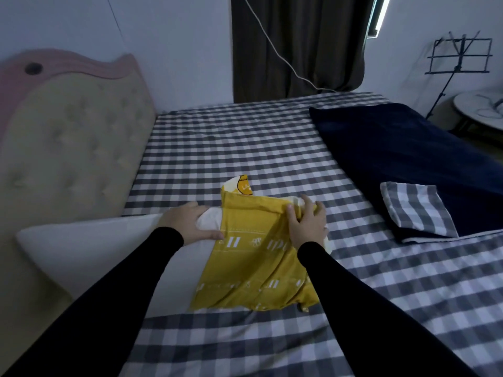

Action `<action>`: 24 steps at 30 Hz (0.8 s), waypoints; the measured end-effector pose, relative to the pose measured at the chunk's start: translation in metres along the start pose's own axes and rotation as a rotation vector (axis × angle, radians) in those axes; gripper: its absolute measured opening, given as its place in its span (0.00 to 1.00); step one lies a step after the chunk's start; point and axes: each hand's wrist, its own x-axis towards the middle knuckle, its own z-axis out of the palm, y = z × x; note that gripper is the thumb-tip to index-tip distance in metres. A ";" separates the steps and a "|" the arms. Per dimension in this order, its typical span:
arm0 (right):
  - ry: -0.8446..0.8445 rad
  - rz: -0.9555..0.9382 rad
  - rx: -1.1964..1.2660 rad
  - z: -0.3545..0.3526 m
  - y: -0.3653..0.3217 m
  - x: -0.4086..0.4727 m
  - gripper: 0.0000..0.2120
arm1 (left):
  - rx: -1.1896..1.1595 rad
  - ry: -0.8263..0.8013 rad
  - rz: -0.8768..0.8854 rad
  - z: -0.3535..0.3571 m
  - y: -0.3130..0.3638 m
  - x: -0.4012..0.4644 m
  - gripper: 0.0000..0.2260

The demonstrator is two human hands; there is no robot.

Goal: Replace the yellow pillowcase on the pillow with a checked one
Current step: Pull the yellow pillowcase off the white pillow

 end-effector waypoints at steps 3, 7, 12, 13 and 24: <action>-0.108 -0.192 -0.144 0.003 -0.002 0.006 0.27 | 0.142 0.027 0.030 0.002 0.003 0.005 0.51; -0.087 -0.261 -0.245 0.007 -0.006 0.010 0.26 | 0.108 0.083 0.035 0.011 0.018 0.010 0.47; -0.044 -0.394 -0.253 0.010 -0.014 0.016 0.16 | -0.053 0.163 0.066 0.021 0.018 0.008 0.47; -0.041 -0.409 -0.234 0.011 -0.015 0.015 0.15 | -0.062 0.174 0.072 0.023 0.017 0.006 0.48; -0.268 -0.209 -0.063 -0.011 -0.019 0.021 0.11 | -0.148 0.040 -0.077 0.018 0.011 0.004 0.46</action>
